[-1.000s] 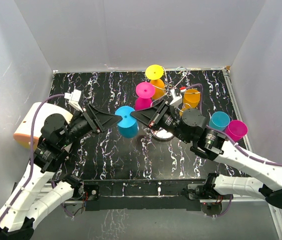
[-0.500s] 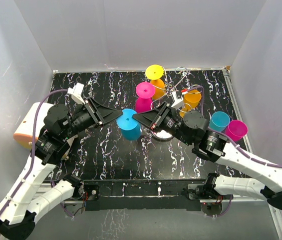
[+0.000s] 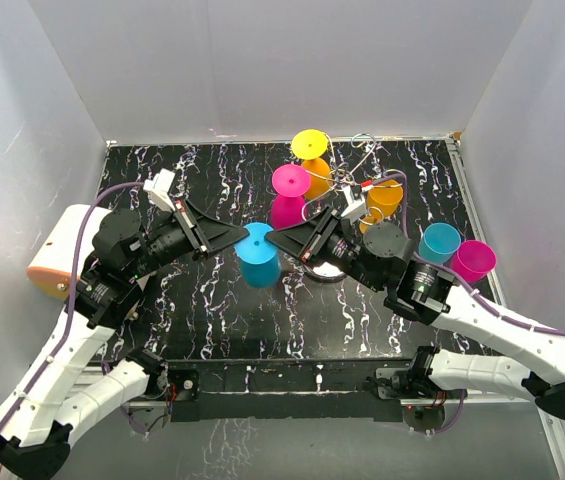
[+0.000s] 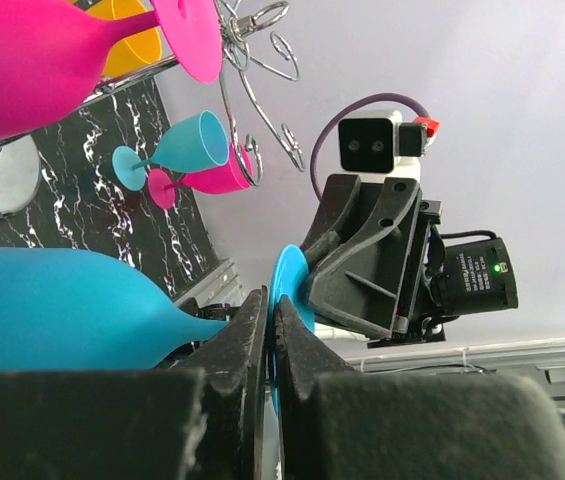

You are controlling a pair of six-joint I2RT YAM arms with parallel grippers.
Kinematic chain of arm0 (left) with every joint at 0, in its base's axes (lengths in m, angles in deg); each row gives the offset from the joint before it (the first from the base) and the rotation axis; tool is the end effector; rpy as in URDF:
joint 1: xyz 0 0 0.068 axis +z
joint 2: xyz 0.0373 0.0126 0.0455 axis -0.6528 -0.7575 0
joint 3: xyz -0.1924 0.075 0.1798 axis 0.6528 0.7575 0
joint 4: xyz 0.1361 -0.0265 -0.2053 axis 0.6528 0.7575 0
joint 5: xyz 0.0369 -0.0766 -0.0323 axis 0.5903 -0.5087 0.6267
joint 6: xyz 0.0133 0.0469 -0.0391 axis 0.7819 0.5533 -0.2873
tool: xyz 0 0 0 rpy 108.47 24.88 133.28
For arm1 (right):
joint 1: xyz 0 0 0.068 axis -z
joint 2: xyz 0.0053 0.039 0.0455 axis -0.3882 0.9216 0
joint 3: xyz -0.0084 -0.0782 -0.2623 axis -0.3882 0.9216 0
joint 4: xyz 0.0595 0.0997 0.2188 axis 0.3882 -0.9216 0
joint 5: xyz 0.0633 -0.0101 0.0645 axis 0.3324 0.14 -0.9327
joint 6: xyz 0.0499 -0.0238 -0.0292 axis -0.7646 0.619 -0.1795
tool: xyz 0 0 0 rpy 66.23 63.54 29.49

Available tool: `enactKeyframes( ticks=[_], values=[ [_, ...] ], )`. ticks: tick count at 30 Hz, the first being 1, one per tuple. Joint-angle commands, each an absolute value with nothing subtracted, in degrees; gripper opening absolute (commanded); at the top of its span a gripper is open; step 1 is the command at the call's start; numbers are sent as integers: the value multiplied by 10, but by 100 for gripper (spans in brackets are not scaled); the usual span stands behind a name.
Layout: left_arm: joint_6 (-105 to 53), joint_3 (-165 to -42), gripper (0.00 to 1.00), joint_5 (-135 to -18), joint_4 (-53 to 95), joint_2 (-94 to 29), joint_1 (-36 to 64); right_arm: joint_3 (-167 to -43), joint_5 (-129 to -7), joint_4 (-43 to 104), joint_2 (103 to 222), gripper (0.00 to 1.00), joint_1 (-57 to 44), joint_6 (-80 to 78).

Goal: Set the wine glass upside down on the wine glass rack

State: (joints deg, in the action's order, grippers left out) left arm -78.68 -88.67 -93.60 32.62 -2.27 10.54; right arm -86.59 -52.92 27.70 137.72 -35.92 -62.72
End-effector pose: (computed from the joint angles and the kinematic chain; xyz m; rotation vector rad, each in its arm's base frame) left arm 0.1297 -0.0991 0.4134 -0.1129 1.7728 -1.5884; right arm 0.1202 0.1867 0.3929 0.2740 1.8501 1.5561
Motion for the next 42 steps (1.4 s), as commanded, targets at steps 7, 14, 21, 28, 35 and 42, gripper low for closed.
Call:
enactKeyframes(
  ticks=[7,14,21,28,35,42],
  values=[
    [-806,-896,0,-936,365,-40,103,-880,-489,272,1347,59,-360,-611],
    [-843,-899,0,-957,337,-83,100,-898,-397,204,1297,63,-360,-543],
    [-842,-932,0,-957,293,-134,79,-910,-322,187,1226,63,-360,-452],
    [-810,-999,0,-915,285,-210,10,-935,-296,179,1199,63,-359,-395],
    [-820,-1048,0,-938,223,-272,-22,-931,-276,171,1185,63,-360,-393],
    [-829,-1106,0,-952,206,-327,-24,-932,-265,169,1174,62,-360,-397]
  ],
)
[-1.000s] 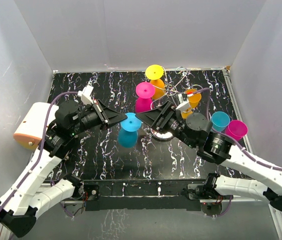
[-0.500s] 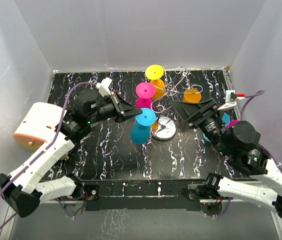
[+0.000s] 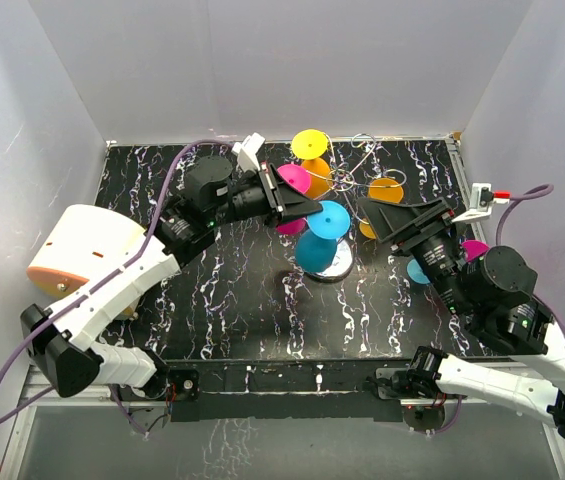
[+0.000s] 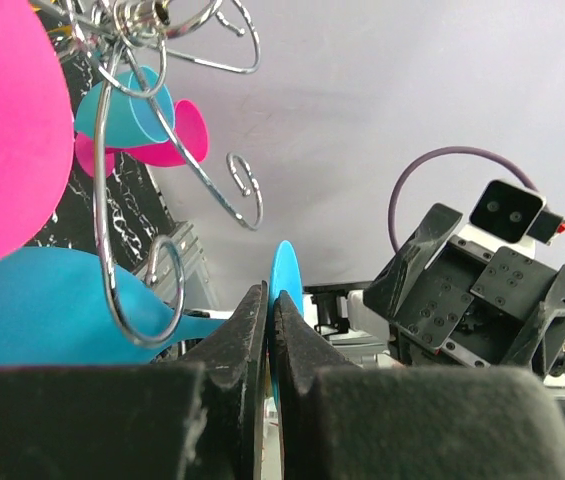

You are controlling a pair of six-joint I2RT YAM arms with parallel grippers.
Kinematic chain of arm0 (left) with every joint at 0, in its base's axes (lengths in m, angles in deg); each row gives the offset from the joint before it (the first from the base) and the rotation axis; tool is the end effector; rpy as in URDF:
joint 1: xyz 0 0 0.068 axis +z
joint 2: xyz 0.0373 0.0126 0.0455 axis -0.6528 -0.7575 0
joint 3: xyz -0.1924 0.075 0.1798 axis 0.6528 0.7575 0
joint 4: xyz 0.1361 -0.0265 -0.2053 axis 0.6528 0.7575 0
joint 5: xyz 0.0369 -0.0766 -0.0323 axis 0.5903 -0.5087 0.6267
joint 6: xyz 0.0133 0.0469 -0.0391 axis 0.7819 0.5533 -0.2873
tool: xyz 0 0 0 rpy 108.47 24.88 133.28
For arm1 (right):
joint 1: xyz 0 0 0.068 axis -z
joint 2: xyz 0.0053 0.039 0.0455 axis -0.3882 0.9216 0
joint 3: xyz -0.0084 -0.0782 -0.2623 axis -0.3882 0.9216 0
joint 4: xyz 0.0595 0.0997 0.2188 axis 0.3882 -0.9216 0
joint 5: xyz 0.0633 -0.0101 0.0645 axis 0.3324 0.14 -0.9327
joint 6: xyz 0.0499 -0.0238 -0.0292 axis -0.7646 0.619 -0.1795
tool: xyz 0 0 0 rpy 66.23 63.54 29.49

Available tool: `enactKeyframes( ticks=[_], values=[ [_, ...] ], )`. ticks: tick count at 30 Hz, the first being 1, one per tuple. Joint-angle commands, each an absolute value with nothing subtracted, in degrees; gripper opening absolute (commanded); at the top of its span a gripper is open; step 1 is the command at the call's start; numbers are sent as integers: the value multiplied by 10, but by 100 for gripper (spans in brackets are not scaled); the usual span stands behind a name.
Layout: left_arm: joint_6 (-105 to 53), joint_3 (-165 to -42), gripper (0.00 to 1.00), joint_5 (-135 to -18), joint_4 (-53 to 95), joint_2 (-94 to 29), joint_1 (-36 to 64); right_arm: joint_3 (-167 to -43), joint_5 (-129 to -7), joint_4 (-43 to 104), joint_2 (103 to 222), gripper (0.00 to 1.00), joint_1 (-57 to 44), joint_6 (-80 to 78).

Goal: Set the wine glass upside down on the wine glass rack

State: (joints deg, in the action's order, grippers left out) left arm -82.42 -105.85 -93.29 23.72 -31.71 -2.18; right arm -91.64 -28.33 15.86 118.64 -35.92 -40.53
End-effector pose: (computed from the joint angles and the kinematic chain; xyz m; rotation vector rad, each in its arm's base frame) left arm 0.2033 -0.2167 0.4269 -0.0012 1.9225 -1.7599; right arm 0.0752 0.0755 0.4451 0.3324 1.4846 1.1151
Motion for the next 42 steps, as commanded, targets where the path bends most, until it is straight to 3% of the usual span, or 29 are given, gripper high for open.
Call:
enactKeyframes(
  ticks=[1,16,31,42],
  values=[
    [-829,-1114,0,-950,207,-334,-24,-931,-265,168,1174,62,-359,-399],
    [-764,-1196,0,-870,260,-387,-24,-921,-252,154,1137,61,-359,-421],
    [-757,-1134,0,-777,282,-325,-23,-918,-251,142,1133,61,-360,-425],
    [-766,-1083,0,-771,275,-285,-23,-917,-246,139,1132,60,-360,-425]
  ],
)
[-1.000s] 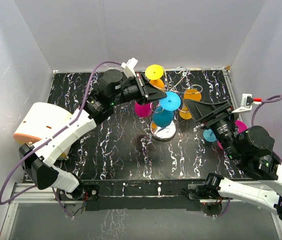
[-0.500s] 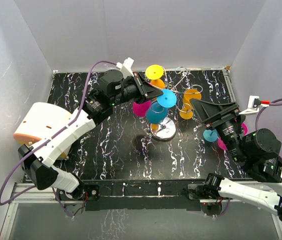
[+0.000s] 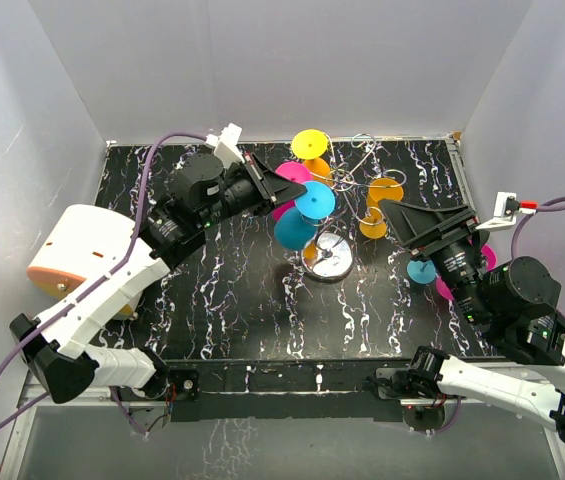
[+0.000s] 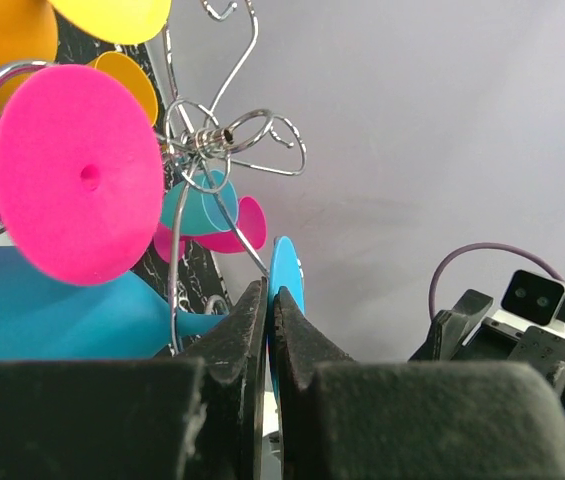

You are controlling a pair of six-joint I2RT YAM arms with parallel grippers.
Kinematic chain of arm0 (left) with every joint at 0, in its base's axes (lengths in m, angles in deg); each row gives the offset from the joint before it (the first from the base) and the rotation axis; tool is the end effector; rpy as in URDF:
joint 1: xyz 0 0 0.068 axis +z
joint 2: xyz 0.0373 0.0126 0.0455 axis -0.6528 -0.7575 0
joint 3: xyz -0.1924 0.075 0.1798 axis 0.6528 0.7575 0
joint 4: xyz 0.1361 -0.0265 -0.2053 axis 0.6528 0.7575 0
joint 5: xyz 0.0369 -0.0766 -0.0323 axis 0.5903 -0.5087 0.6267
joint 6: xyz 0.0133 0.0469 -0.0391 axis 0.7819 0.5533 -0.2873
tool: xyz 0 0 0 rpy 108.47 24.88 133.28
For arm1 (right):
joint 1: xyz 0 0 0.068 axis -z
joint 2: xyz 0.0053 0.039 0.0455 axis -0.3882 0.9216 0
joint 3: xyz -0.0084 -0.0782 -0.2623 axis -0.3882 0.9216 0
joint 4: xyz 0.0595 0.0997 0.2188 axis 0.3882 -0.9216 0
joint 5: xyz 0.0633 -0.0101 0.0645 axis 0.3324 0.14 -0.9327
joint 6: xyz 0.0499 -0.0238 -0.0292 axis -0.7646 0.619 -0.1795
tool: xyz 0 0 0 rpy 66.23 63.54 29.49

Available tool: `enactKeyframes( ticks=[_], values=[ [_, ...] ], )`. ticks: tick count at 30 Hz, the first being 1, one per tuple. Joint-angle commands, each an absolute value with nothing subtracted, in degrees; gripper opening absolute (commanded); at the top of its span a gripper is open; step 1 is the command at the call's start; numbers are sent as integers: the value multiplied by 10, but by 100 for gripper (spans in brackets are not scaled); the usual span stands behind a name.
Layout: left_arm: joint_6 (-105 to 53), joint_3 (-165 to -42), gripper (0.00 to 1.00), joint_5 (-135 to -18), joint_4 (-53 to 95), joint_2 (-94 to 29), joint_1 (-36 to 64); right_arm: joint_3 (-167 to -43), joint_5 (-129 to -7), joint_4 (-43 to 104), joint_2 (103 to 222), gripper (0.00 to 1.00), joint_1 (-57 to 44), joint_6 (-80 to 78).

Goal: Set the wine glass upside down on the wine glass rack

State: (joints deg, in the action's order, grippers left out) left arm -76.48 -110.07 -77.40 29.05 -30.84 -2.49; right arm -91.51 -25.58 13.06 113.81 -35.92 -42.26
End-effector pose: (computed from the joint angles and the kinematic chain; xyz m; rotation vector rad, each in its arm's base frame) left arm 0.2062 -0.2043 0.4455 -0.1514 1.8138 -1.5013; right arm 0.0624 0.0508 0.4446 0.4057 1.4427 1.1273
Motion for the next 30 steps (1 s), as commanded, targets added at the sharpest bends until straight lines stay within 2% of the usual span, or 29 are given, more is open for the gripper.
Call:
enactKeyframes(
  ticks=[1,9,17,30],
  values=[
    [-769,-1077,0,-775,271,-283,-23,-917,-245,139,1131,60,-360,-425],
    [-781,-1061,0,-822,241,-281,-24,-915,-226,129,1131,60,-359,-415],
    [-779,-1066,0,-841,235,-292,-24,-934,-116,61,1135,60,-360,-371],
    [-745,-1112,0,-843,260,-331,-31,-929,-22,-22,1124,60,-360,-377]
  ],
)
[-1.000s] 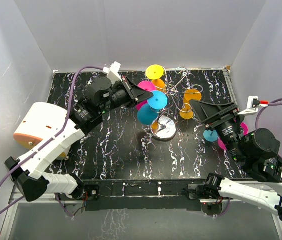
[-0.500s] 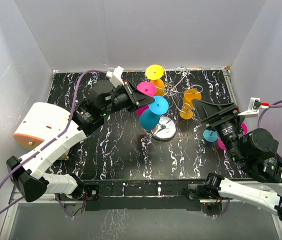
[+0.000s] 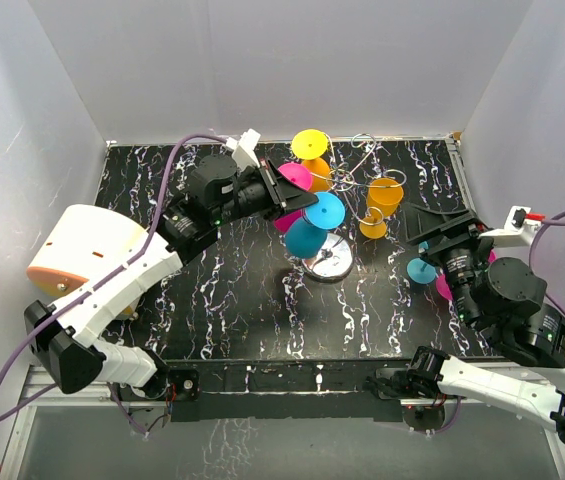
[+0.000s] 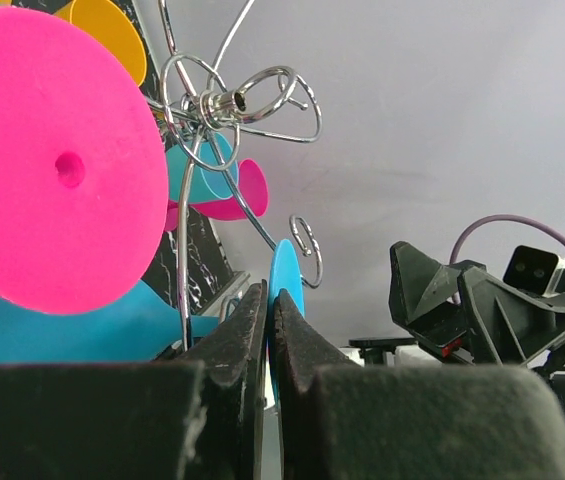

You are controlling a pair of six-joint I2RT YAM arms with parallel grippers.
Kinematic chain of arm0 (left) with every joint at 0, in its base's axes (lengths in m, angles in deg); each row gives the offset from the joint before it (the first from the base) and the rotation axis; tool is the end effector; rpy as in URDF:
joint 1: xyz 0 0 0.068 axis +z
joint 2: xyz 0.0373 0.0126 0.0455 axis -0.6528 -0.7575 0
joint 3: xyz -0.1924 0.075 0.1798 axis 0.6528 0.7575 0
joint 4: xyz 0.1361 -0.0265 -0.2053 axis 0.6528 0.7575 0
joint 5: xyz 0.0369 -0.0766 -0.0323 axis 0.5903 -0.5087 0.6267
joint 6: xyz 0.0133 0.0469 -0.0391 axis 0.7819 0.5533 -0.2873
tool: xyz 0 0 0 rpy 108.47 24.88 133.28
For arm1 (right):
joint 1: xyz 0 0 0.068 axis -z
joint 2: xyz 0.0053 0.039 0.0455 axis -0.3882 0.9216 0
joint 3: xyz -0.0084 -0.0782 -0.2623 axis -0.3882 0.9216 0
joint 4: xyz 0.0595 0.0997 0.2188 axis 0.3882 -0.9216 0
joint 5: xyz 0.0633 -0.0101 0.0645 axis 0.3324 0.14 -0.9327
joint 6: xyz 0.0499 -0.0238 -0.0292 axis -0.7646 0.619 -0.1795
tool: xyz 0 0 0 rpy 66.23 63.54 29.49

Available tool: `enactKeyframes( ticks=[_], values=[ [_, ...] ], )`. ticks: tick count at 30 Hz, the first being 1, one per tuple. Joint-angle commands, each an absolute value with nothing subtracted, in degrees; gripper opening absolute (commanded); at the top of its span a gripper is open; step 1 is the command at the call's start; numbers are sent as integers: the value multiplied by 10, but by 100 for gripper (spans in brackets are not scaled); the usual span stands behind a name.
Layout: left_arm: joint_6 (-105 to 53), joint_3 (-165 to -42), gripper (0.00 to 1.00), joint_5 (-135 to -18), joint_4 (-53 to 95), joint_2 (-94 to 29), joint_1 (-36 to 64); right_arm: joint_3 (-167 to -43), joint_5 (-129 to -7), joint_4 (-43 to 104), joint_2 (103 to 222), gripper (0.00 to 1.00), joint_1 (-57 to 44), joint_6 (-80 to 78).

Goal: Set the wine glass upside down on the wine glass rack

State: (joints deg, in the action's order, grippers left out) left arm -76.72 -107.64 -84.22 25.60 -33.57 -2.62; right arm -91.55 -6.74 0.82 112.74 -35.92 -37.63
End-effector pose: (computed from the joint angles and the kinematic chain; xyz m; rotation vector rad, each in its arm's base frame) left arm 0.2144 -0.2206 0.4247 -0.0560 1.8853 -1.5754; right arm 0.0646 0.0328 0.4216 0.5331 1.5121 0.6774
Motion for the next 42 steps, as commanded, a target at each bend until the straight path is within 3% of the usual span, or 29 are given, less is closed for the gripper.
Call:
enactKeyframes(
  ticks=[1,14,31,42],
  values=[
    [-740,-1117,0,-836,267,-333,-31,-929,-19,-29,1124,60,-360,-381],
    [-696,-1160,9,-824,306,-354,-31,-932,-17,-56,1128,59,-360,-420],
    [-665,-1193,10,-819,355,-390,-31,-947,-31,-61,1138,56,-360,-420],
    [-630,-1224,25,-794,383,-382,-31,-945,-31,-68,1138,56,-360,-422]
  ],
)
